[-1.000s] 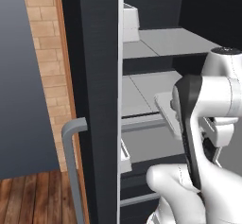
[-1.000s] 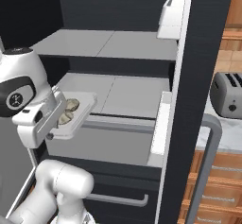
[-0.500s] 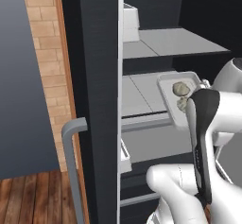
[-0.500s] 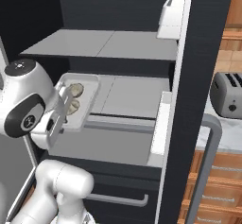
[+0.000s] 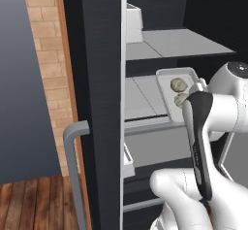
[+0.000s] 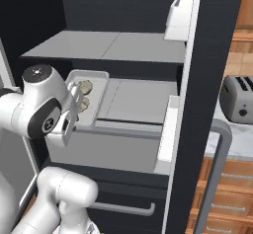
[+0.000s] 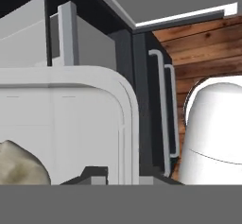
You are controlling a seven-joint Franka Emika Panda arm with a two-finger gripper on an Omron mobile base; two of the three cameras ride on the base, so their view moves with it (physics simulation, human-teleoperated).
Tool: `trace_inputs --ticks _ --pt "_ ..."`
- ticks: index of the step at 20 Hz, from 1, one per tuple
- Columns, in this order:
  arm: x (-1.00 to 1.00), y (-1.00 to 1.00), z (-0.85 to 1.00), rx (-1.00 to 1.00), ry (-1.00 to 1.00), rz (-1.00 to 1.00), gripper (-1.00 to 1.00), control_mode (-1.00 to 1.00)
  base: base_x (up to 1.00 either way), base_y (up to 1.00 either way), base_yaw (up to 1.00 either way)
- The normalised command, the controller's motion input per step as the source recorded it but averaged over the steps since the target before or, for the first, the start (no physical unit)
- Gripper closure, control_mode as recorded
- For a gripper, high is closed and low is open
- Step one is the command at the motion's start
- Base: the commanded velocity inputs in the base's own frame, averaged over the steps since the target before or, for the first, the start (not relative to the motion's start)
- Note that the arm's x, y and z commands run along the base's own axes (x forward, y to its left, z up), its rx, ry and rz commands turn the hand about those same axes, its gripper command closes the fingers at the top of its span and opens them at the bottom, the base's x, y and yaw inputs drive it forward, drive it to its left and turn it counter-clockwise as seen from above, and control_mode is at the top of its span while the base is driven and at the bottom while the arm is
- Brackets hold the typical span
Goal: Place two dumplings into each of the tupperware containers and then place the containers in the fridge.
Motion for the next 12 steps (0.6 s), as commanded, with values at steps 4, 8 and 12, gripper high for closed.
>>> trace_inputs --ticks 4,8,12 --pt "0.55 -0.12 -0.11 0.04 0.0 0.03 1.0 -1.0 0.0 0.0 0.0" --pt "0.78 -0.4 -0.15 0.12 0.0 0.08 1.0 -1.0 0.0 0.0 0.0" --pt "0.62 -0.17 -0.32 0.05 0.0 0.06 1.0 -1.0 0.0 0.0 0.0"
